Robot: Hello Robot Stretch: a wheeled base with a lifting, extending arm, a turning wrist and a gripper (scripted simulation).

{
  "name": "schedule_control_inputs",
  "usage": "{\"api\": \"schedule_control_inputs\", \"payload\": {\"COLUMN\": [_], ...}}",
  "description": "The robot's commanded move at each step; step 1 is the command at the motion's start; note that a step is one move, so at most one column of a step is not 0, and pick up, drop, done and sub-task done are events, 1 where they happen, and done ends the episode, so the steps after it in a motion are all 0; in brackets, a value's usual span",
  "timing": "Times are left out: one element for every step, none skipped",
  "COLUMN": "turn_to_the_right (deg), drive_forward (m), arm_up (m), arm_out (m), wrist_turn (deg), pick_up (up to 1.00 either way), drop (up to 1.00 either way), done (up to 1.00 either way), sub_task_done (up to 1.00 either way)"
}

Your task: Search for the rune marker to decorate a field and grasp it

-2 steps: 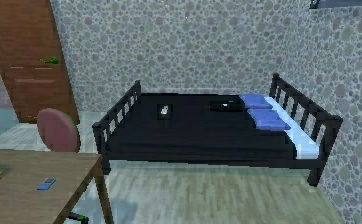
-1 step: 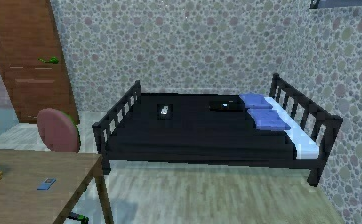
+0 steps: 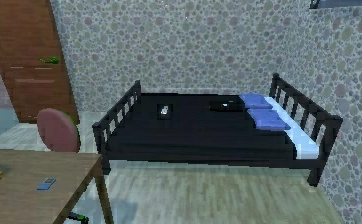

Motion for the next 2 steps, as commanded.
{"api": "schedule_control_inputs", "payload": {"turn_to_the_right": [0.0,0.0], "drive_forward": [0.00,0.00], "arm_up": [0.00,0.00], "arm_out": [0.48,0.00], "wrist_turn": [0.0,45.0], "pick_up": [0.00,0.00], "drop": [0.00,0.00], "done": [0.00,0.00], "sub_task_done": [0.00,0.00]}}
